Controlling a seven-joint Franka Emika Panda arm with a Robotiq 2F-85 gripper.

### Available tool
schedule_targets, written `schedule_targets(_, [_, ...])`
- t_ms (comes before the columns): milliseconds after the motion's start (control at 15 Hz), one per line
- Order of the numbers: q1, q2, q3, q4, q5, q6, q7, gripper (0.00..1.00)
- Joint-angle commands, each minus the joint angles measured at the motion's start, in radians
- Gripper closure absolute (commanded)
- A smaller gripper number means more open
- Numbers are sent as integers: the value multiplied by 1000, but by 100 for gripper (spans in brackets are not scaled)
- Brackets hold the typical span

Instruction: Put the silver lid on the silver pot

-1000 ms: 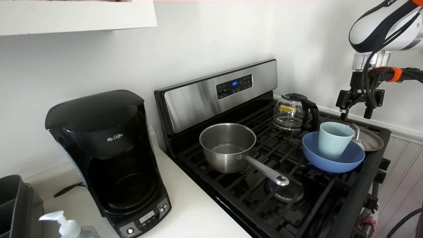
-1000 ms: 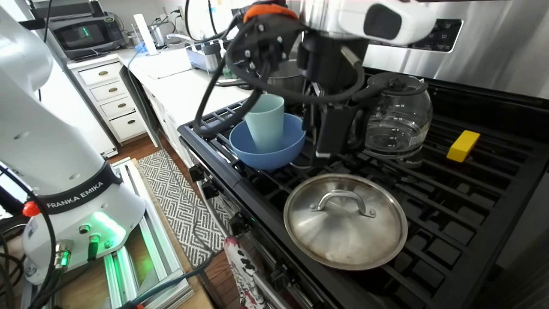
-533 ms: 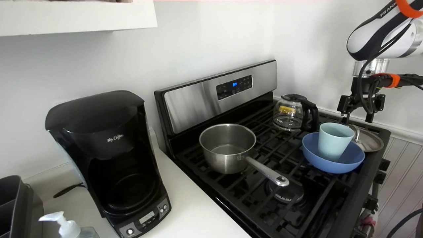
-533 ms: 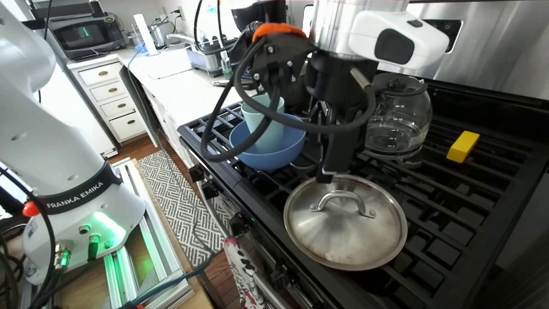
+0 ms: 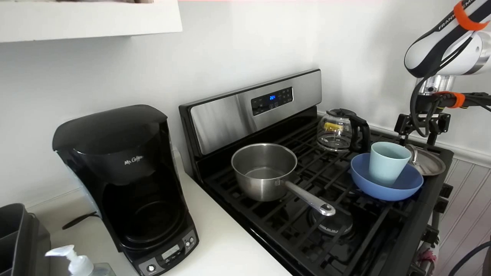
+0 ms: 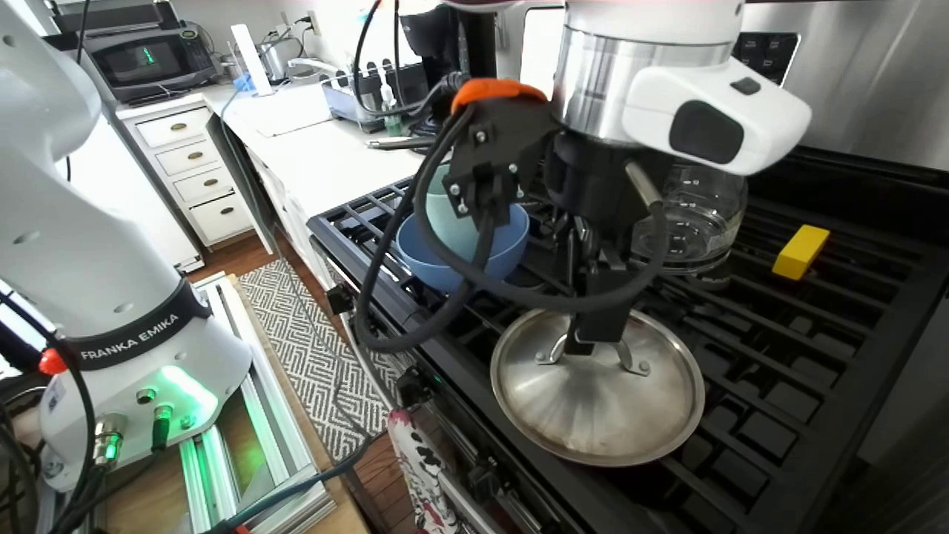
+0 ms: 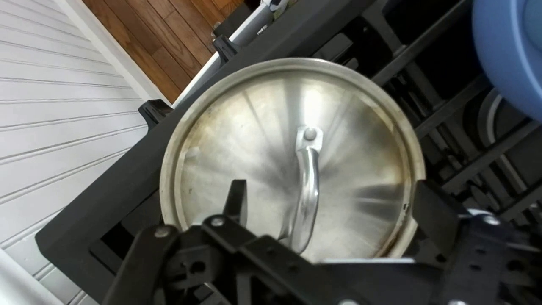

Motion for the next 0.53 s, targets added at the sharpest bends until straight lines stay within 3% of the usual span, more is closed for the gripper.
schedule_targets(0, [-33,48,9,20,54,40,-44,0])
schedule_targets(67, [-36,58,11,20,56,45,-46,0])
schedule_targets(200, [-38,76,15,20,52,58,-44,28])
schedule_targets(467, [-42,93,20,38,49,84,-49,56])
